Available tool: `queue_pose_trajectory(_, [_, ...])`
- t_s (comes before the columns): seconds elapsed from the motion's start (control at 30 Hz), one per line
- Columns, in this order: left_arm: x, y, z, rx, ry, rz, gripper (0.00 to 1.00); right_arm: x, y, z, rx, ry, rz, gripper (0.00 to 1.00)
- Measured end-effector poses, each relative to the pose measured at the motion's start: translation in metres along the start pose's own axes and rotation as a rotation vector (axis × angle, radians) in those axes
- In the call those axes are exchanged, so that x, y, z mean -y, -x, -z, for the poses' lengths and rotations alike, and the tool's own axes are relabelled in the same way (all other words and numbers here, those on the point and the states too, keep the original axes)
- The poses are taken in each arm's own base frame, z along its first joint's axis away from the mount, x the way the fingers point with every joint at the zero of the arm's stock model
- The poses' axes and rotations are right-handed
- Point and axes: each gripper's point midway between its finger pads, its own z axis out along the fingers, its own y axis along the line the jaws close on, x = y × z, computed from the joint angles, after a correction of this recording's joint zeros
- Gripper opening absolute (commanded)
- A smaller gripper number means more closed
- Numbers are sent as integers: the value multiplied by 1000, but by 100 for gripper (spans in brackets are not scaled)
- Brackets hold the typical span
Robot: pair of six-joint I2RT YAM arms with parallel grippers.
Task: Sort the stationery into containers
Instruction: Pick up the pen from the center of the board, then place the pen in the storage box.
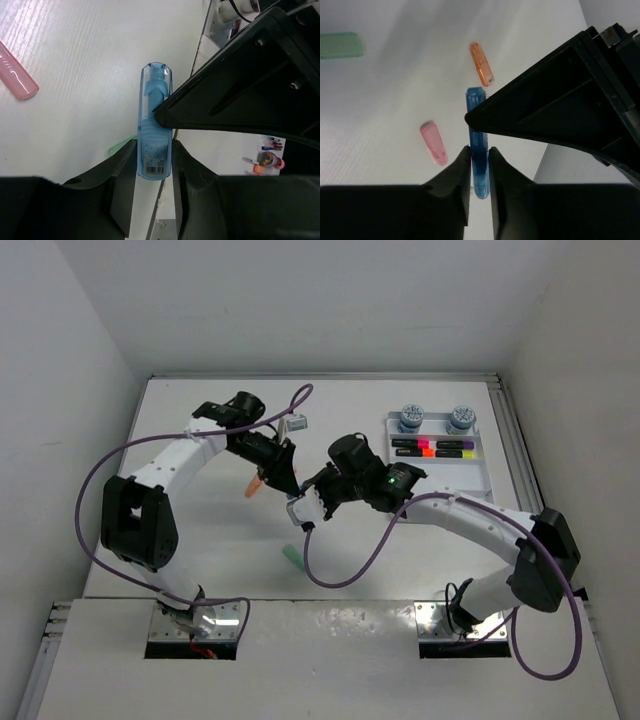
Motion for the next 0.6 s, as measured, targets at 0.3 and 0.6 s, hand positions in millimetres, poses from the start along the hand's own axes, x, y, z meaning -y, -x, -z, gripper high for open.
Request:
queue_pose_trajectory(0.3, [-4,7,20,94,123,-43,100,5,-35,22,-58,-52,-155,0])
queue_pose_trajectory(0.6, [-40,33,72,273,593,-200,100,-65,-139,128,-305,-127,-468,0])
